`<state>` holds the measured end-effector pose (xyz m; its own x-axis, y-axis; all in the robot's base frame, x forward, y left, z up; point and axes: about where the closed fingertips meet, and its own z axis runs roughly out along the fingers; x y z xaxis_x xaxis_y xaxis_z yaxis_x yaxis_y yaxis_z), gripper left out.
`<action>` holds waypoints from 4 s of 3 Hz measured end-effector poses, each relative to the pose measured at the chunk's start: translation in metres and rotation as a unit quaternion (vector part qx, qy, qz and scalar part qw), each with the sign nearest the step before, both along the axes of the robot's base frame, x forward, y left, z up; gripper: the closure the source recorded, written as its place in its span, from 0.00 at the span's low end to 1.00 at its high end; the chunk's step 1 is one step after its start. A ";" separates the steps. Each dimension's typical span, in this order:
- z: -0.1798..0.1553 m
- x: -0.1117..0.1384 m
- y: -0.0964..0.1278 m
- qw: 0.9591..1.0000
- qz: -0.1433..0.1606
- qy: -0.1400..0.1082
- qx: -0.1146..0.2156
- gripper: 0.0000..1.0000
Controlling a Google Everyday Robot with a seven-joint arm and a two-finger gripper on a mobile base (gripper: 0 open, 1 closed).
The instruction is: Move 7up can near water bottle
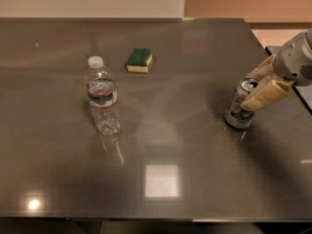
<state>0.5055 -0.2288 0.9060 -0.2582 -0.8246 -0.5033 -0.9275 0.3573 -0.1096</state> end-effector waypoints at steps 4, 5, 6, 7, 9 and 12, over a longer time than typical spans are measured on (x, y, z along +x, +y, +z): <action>0.052 0.002 0.119 0.995 0.094 0.006 0.038 1.00; 0.044 -0.004 0.164 0.990 0.131 0.013 0.042 1.00; 0.030 -0.012 0.194 0.986 0.158 0.022 0.039 1.00; 0.020 -0.015 0.216 0.983 0.177 0.024 0.035 1.00; 0.012 -0.014 0.246 0.979 0.200 0.018 0.034 0.82; 0.004 -0.018 0.257 0.976 0.215 0.007 0.020 0.13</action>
Offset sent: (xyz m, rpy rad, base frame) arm 0.0103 0.0558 0.0521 0.0630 -0.0017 0.0718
